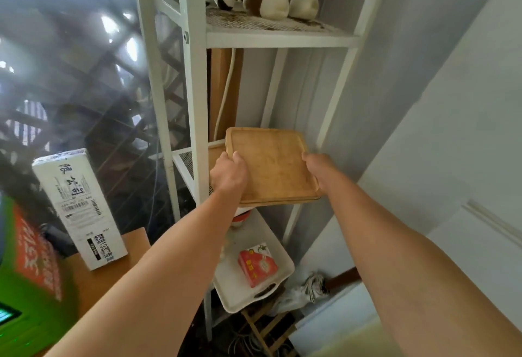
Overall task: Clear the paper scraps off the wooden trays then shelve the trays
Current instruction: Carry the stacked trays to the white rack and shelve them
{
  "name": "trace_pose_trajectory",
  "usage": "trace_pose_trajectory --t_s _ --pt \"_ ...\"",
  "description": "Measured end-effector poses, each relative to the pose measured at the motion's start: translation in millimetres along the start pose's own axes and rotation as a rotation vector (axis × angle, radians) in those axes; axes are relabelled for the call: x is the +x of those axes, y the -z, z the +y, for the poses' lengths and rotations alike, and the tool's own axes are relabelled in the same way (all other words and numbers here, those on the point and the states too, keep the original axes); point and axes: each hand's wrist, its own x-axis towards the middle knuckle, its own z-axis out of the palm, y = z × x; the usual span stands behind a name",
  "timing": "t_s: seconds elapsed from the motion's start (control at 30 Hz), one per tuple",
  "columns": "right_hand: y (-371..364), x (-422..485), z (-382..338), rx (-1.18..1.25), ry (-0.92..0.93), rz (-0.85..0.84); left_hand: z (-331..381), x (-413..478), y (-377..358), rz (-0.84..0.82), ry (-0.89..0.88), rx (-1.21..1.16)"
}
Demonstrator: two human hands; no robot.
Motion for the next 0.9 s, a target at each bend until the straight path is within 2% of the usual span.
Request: trace_pose_trajectory --t_s 0.1,0.47,0.57,0.9 --pt "-11 24 -11 -0.055 0.038 -0.065 1 14 -4 0.056 0.052 0.002" --pt "-56 90 -33 -0.167 0.0 -0.282 -2 46 -8 0.234 0.259 0.01" --pt "-67 94 -28 -0.174 0.005 -0.272 -7 51 -5 0.241 0.319 0.031" --pt "-80 109 -24 -0.242 0.045 -0.254 -10 60 -11 0.256 0.344 0.088"
